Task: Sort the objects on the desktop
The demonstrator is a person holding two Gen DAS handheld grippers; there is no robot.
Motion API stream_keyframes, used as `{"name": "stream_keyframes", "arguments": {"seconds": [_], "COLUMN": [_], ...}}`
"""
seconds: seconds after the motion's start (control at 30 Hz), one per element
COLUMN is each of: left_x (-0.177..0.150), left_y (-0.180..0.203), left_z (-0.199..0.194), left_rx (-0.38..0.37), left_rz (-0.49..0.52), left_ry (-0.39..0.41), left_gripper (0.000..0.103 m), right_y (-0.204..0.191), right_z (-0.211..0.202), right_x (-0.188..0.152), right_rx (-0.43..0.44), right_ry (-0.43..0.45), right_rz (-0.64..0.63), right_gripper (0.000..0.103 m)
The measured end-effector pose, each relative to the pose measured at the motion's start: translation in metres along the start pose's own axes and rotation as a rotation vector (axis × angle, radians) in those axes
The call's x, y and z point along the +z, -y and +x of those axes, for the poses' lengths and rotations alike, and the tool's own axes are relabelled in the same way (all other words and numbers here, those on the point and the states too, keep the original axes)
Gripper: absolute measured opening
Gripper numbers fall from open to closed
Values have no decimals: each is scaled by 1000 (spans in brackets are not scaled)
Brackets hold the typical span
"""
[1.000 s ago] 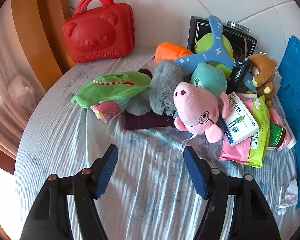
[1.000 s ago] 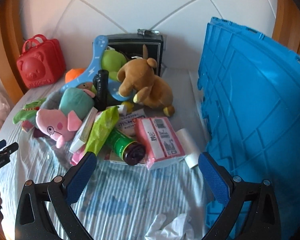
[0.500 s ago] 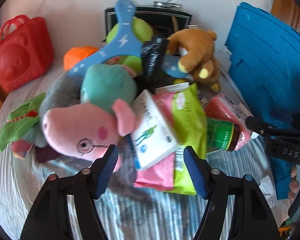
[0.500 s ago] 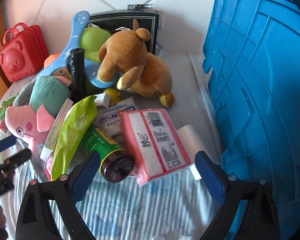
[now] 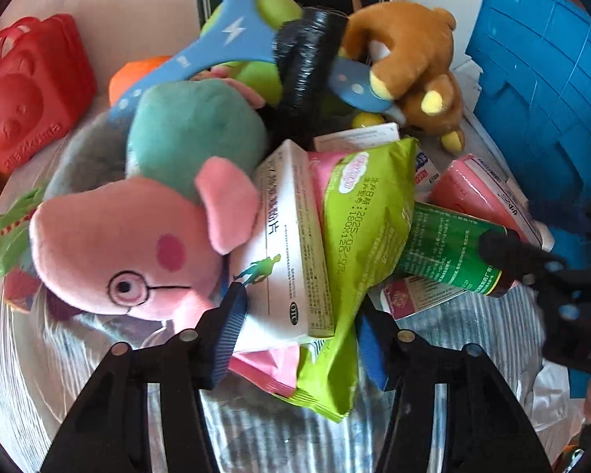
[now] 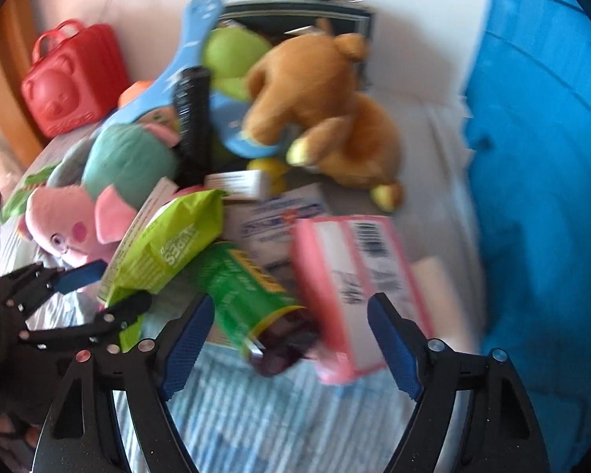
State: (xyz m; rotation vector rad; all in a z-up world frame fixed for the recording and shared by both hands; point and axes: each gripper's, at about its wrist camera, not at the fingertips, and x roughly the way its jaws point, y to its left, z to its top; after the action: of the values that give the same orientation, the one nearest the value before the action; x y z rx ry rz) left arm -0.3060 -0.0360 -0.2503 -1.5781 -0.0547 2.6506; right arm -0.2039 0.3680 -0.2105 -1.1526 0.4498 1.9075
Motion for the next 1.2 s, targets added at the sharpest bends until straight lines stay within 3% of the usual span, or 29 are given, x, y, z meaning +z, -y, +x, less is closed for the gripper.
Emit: {"name": "stream_keyframes", "arguments": {"seconds": [0.13,0.2,0.3,0.6,0.73,0.83,0.9,0.93,1.07,1.2], "left_x": [-6,-9,-17,-73,-96,-105,-109,-111,-116,-109], "left_y": [3,7,7,-6,-24,-46,-60,-65,-71,-50], "left_z": [1,0,-8,-52,-74,-86,-91,-93,-101,-104], "left_rx": [4,20,37,73,157,215,214,191,89,79], "left_rz": [24,39,39,26,-23,-92,-131,-149,-173,-96], "left_ry": [-7,-3,-3,-26,-24,-18,-17,-15,-1,29], "left_gripper": [51,48,41,36,33,32,32,33,40,46], "right_y": [-16,-16,-14,-10,-18,-23,-23,-24,-25,-29], "right_z": [28,38,27,-6,-16,-18,-22,-26,-41,-39], "right_x": [-3,-11,-26,-82,-107,-120,-123,-122,-120,-111], "right_rx": [29,53,101,147,167,192,194,189,174,157], "right_ry": [-70,-111,-116,-174,-221,-240,-234,-222,-181,-172], "right_rz": [-35,-1,29,105,102,120,126,120,103,91], "right_gripper": [71,63,57,56,56,62,80,82,83,83]}}
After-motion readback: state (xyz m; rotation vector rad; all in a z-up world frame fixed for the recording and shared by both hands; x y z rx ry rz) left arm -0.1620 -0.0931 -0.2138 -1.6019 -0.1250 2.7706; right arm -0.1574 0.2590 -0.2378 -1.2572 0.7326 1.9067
